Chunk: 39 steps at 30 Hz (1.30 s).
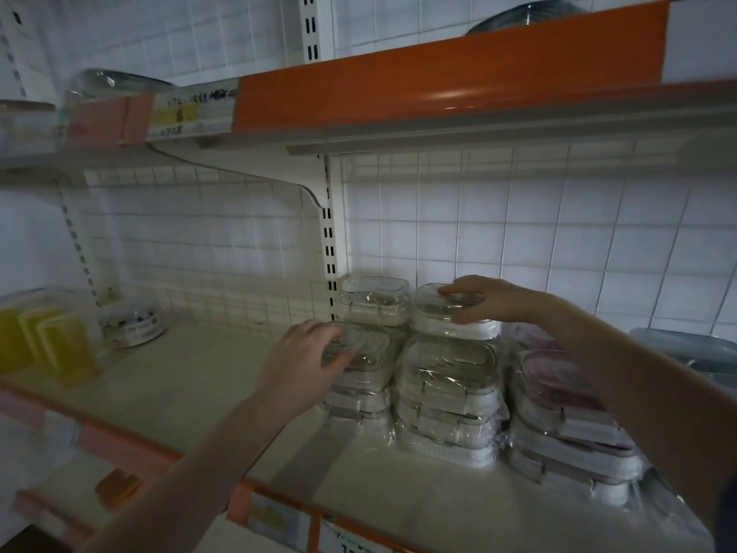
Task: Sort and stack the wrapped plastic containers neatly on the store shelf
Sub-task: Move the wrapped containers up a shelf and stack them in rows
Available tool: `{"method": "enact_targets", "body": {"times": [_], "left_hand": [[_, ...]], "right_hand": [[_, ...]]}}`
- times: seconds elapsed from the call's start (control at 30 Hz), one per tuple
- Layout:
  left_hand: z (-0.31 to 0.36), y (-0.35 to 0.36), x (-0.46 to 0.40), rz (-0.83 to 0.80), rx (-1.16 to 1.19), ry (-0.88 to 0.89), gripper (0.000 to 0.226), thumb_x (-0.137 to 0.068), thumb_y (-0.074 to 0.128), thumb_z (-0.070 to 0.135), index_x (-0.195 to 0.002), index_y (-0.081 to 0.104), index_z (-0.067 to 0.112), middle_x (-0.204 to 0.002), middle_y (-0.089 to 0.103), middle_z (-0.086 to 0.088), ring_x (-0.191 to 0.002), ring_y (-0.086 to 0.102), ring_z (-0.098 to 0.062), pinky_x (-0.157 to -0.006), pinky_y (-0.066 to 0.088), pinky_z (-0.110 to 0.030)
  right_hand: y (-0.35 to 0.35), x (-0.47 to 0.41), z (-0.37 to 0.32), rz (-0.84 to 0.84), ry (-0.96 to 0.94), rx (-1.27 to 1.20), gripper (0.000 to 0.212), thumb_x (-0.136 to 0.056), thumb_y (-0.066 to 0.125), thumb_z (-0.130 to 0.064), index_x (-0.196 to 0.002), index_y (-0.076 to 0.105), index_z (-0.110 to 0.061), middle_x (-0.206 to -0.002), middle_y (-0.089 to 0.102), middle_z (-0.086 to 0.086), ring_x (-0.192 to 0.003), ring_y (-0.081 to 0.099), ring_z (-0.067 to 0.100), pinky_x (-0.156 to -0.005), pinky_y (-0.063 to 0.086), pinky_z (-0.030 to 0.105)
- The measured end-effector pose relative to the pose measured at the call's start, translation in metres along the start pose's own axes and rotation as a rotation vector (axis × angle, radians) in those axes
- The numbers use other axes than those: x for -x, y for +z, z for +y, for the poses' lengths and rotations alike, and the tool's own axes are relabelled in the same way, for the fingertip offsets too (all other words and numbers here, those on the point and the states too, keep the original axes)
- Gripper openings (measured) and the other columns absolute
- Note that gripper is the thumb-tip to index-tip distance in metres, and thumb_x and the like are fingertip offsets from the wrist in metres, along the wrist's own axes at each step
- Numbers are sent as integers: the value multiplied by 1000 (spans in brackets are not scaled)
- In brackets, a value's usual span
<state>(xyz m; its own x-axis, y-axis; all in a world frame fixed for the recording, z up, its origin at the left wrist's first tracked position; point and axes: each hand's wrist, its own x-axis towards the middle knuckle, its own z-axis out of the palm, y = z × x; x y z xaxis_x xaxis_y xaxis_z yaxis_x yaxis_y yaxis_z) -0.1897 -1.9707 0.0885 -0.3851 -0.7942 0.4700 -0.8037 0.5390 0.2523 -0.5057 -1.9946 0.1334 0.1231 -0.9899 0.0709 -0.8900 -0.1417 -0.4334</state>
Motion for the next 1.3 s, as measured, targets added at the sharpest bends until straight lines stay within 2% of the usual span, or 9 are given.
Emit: {"method": "enact_targets", "body": {"times": [0.1, 0.2, 0.3, 0.4, 0.57, 0.77, 1.0, 1.13, 1.3], "left_hand": [[-3, 1, -1, 9, 7, 5, 44, -93, 50, 47, -127, 56, 19, -127, 55, 4, -117, 47, -14, -94, 37, -27], [-4, 4, 1, 12, 20, 2, 50, -90, 45, 53, -125, 57, 19, -126, 56, 5, -117, 48, -14, -93, 36, -25], [0, 7, 3, 27, 34, 1, 40, -93, 54, 42, -124, 58, 17, -125, 56, 2, -117, 47, -17, -93, 36, -26], [8, 7, 5, 32, 39, 3, 39, -93, 55, 39, -125, 57, 17, -126, 55, 1, -118, 46, -17, -92, 35, -25], [29, 2, 11, 25, 30, -11, 43, -93, 52, 41, -129, 54, 17, -131, 52, 2, -121, 44, -17, -95, 35, -26], [73, -4, 30, 49, 24, -22, 43, -92, 55, 39, -127, 57, 14, -130, 54, -3, -122, 47, -21, -96, 37, -32], [145, 6, 74, 51, 40, -38, 44, -95, 50, 40, -130, 53, 15, -129, 54, -3, -116, 49, -22, -87, 40, -31], [183, 15, 99, 34, 62, -46, 44, -93, 53, 39, -129, 54, 14, -131, 55, -6, -119, 48, -26, -90, 40, -33], [215, 23, 126, -7, 79, -11, 44, -92, 55, 39, -130, 53, 16, -134, 53, -5, -123, 46, -26, -96, 37, -32]], "right_hand": [[3, 2, 0, 67, 2, 14, 54, -85, 65, -38, -135, 44, -41, -151, 28, -8, -137, 28, 14, -110, 19, 30], [6, 5, -1, 107, -7, 56, 55, -86, 63, -40, -137, 43, -38, -152, 28, -3, -138, 27, 14, -109, 18, 27], [9, 9, -2, 145, 16, 265, 57, -88, 53, -51, -141, 36, -38, -151, 31, 0, -139, 26, 15, -112, 22, 31], [11, 18, -6, 200, 64, 431, 64, -88, 46, -58, -144, 31, -32, -147, 36, 3, -133, 36, 22, -108, 30, 36], [3, 51, -10, 318, 76, 397, 56, -96, 31, -53, -145, 31, -25, -145, 38, 7, -130, 40, 26, -107, 32, 38], [-18, 123, 5, 479, 151, 438, 46, -97, 38, -45, -134, 48, -20, -132, 51, 11, -121, 47, 29, -101, 34, 37], [-22, 236, 44, 589, 236, 400, 41, -95, 44, -41, -125, 57, -17, -122, 56, 12, -113, 51, 30, -96, 37, 37], [-9, 298, 64, 615, 287, 406, 36, -94, 49, -36, -121, 60, -15, -119, 58, 15, -109, 52, 33, -93, 38, 38], [11, 359, 77, 585, 389, 367, 38, -94, 47, -40, -123, 59, -17, -119, 57, 14, -112, 51, 33, -95, 38, 39]]}}
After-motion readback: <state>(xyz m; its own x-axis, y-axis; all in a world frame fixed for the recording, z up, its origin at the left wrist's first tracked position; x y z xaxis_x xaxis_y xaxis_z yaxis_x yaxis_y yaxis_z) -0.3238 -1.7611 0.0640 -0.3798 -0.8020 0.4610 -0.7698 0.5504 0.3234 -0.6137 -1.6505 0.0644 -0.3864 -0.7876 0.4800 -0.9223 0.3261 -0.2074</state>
